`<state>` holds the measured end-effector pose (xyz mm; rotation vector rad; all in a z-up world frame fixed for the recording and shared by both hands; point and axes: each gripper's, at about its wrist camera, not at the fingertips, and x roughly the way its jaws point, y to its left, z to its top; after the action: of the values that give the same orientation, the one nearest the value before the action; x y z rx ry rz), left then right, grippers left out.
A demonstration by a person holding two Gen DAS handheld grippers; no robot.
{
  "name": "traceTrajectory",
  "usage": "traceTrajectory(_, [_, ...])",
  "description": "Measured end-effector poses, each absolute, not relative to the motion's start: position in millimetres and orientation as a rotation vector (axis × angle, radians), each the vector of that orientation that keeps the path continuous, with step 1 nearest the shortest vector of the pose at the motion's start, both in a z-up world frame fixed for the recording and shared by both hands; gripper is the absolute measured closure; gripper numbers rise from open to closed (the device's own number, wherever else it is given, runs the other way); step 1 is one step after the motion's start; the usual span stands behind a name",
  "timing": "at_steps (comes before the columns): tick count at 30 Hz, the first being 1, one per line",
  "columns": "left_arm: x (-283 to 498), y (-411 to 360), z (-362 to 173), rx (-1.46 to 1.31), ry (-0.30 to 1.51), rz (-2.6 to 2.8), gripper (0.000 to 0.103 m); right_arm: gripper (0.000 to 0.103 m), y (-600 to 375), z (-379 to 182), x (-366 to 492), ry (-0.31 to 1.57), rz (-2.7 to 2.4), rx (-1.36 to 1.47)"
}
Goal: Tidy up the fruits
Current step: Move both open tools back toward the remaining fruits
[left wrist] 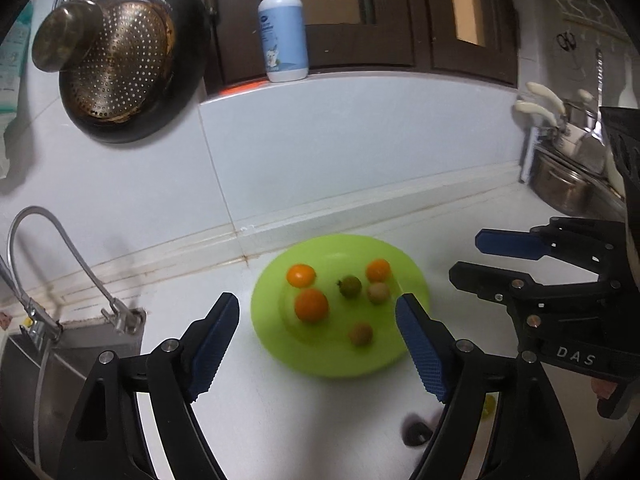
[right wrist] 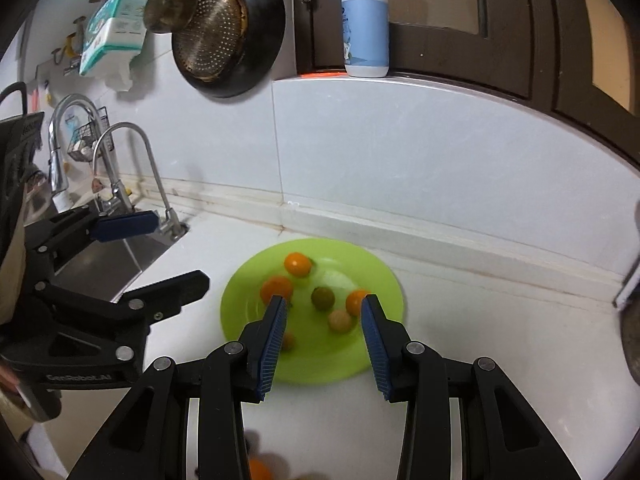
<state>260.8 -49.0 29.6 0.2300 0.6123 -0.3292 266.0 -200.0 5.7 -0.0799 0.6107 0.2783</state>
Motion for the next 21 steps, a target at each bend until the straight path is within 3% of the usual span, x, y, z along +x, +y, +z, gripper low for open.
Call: traceTrajectory(21, [168, -68, -19, 0.302, 0.712, -0.37, 0.022, 0.063, -214, -49, 175, 0.791, 0.28, -0.078])
